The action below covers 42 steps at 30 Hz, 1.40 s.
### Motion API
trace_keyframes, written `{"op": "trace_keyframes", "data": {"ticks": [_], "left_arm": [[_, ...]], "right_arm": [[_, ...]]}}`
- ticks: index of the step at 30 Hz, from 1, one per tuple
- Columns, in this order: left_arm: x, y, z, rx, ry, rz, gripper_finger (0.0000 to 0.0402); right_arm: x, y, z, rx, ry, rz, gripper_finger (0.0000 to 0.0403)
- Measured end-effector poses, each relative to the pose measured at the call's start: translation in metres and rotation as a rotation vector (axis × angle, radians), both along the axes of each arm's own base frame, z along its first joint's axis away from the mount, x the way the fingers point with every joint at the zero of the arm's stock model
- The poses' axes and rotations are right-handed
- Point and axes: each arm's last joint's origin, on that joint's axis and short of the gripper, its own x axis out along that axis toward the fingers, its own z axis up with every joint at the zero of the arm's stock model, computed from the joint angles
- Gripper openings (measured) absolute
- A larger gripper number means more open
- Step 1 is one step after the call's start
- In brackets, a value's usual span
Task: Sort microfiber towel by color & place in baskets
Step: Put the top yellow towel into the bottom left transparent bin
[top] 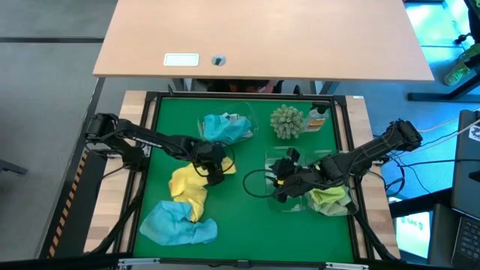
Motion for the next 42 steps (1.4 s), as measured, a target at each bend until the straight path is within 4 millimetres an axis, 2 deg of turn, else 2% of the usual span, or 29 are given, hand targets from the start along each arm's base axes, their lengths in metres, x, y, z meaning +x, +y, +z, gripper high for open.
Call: {"op": "trace_keyframes", "data": {"ticks": [6,13,21,30,38,42], "left_arm": [[0.021,-0.001,0.037,0.03,-0.126,-0.056,0.0005],[0.037,-0.002,0.064,0.076,-0.302,-0.116,0.0006],[0.046,-0.002,0.076,0.106,-0.458,-0.141,0.0003],[0.049,-0.006,0.081,0.143,-0.517,-0.183,0.0003],[0.049,-0.009,0.082,0.142,-0.528,-0.194,0.0003],[0.05,-0.009,0.083,0.146,-0.532,-0.198,0.0004]], "right_arm": [[0.008,0.002,0.008,-0.066,-0.097,0.041,0.017],[0.015,0.0,0.016,-0.171,-0.179,0.047,0.017],[0.025,-0.022,0.018,-0.119,-0.189,0.021,0.017],[0.038,-0.046,0.009,-0.062,-0.139,0.048,0.017],[0.047,-0.046,-0.003,0.022,-0.092,0.136,0.017],[0.047,-0.045,-0.004,0.043,-0.081,0.161,0.0149]]}}
